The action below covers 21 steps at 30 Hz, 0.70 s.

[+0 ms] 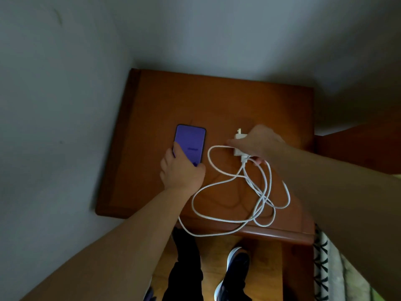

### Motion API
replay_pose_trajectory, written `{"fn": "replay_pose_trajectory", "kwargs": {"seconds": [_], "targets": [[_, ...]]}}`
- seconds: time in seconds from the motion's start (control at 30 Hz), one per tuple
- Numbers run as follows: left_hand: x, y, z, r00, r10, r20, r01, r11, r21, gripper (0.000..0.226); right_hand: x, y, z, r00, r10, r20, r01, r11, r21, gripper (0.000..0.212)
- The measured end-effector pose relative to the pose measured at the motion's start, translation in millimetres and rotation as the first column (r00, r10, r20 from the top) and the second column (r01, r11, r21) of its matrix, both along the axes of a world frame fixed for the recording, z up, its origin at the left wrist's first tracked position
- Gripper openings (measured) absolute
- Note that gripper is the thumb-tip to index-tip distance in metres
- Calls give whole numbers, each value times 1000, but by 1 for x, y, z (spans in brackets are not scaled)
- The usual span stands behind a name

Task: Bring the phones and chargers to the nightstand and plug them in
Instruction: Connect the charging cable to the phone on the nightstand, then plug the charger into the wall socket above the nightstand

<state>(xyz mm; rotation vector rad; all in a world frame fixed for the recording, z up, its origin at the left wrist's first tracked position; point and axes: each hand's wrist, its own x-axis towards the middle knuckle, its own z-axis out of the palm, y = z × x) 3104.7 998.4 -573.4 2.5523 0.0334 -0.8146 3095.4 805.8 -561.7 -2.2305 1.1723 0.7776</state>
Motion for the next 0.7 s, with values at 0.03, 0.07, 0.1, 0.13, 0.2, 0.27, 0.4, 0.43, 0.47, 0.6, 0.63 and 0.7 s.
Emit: {"fn": "replay_pose_trajectory", "kwargs": {"seconds": [0.03,0.07,0.1,0.13,0.2,0.27,0.4,0.43,0.47,0.6,0.63,0.7], "targets": [[-3,-1,1,1000,-13,-8,13,1000,-2,88,0,2,0,1000,20,-13,-20,1000,-17,60],[-5,-1,4,999,-35,5,35,999,-8,85,-1,3,0,999,35,-16,-36,999,-29,55],[-8,-2,8,997,-56,51,58,998,-34,79,-2,4,1,999,40,-3,-40,999,-33,51],[-10,-4,12,991,-65,117,77,992,-98,73,-3,2,1,999,26,23,-25,999,-36,47],[-14,-13,25,985,-34,171,91,938,-335,60,-10,-5,8,992,-65,109,70,997,-40,44],[-20,-26,42,991,-68,112,118,832,-543,49,-22,-18,23,945,-209,253,213,977,10,45],[-33,-54,59,915,-392,95,390,802,-452,48,-51,-45,81,700,-472,536,395,881,260,41],[-36,-59,61,894,-442,80,435,809,-395,48,-59,-50,98,637,-513,576,409,858,312,31],[-39,-64,64,882,-466,66,458,817,-352,48,-67,-54,114,582,-539,610,410,841,352,23],[-50,-72,78,880,-475,-7,450,837,-312,49,-85,-58,174,441,-544,714,331,838,434,27],[-50,-73,83,872,-489,-13,460,830,-316,48,-86,-59,187,413,-536,737,309,843,440,33],[-48,-72,94,859,-512,2,484,810,-330,46,-86,-57,211,347,-526,776,273,849,453,46]]}}
